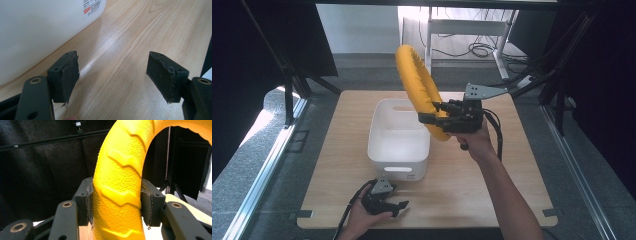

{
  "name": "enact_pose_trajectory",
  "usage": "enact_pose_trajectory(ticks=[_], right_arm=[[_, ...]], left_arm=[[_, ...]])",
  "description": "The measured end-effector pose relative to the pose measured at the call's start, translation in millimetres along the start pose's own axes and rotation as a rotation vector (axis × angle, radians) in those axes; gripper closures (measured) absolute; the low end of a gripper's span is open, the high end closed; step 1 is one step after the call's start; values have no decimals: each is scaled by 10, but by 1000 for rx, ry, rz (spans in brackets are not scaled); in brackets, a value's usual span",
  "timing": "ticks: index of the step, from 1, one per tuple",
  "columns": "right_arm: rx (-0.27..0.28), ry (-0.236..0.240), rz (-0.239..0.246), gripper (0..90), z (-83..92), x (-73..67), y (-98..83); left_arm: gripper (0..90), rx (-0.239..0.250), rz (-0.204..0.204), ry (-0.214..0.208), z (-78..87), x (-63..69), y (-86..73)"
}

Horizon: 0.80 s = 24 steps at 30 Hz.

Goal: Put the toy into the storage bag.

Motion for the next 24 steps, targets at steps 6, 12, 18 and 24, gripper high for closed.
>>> enact_pose_trajectory(ticks=[6, 12, 18, 24], right_arm=[[-5, 23, 9, 514, -95, -46, 7], [-17, 29, -2, 514, -168, -56, -15], [-20, 40, 8, 514, -229, -86, -6], [-22, 48, 11, 514, -279, -110, 7]], left_arm=[[260, 5, 4, 0, 0, 10, 3], [260, 2, 6, 2, 4, 8, 1], [260, 3, 4, 2, 9, 5, 1], [260, 2, 6, 2, 11, 3, 0]])
Point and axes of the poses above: each handheld gripper's, and its own axes: z roughly backward along the jaws, y roughly out of its top, x roughly to its right, the point moved 2 cm from there along -z, roughly forward along the jaws, and after that the axes turned 5 degrees about -y, right-handed, at the moved point
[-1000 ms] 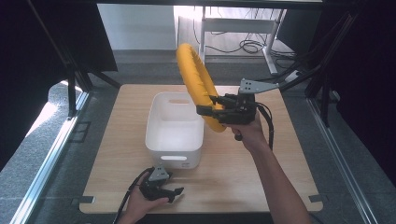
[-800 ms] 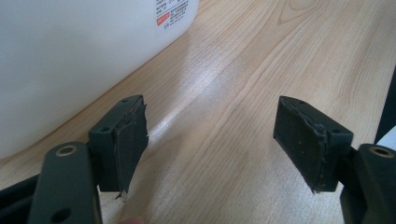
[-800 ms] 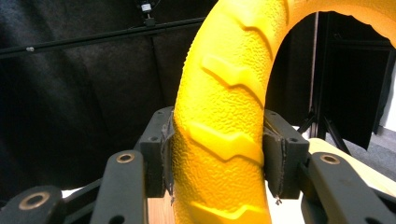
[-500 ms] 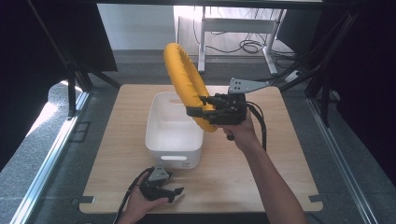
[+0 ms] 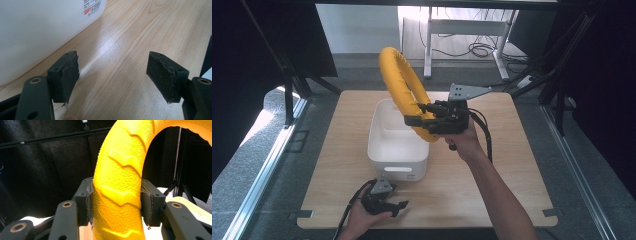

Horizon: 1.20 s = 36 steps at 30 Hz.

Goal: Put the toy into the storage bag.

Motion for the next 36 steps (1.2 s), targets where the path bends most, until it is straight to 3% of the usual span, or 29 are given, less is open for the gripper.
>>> enact_pose_trajectory(ticks=[15, 26, 36], right_arm=[[-10, 33, -10, 514, -158, -52, -26], [-36, 59, -18, 514, -319, -66, -141], [-52, 67, -34, 513, -359, -48, -229]], left_arm=[[260, 4, 0, -1, 9, -2, 1], [260, 3, -2, 0, 11, -4, -1], [260, 1, 0, 0, 6, -2, -3]])
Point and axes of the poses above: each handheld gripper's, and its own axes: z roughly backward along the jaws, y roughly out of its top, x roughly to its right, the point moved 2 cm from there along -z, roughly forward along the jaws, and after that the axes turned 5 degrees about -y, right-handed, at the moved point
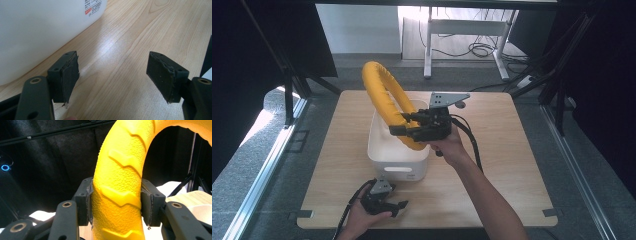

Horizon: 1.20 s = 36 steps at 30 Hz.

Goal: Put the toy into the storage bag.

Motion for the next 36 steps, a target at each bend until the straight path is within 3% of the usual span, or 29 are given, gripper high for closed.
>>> enact_pose_trajectory(ticks=[36], right_arm=[[-60, 14, -48, 513, -84, 122, -305]], left_arm=[[260, 1, 5, -3, -13, 6, -6]])
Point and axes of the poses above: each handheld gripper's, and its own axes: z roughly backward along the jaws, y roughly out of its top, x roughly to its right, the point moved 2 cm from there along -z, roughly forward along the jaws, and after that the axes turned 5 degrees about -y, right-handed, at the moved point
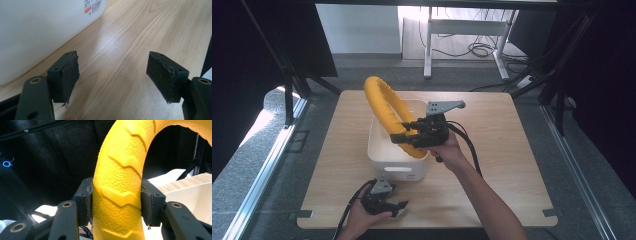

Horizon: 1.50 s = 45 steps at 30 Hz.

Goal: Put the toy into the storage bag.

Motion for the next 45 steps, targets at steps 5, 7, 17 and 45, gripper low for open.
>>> enact_pose_trajectory(ticks=[5, 7, 17, 45], right_arm=[[-13, 2, -4, 512, -15, -1, -41], [-16, 4, -7, 512, -21, 7, -62], [-16, 7, -19, 511, -19, 37, -112], [-55, -65, -34, 493, 116, 233, -281]], left_arm=[[260, -1, -1, 2, 1, -4, 0], [260, 0, 1, 1, -4, -1, -1], [260, -3, -7, 1, -4, -5, 0], [260, -16, -19, -3, -21, 3, -3]])
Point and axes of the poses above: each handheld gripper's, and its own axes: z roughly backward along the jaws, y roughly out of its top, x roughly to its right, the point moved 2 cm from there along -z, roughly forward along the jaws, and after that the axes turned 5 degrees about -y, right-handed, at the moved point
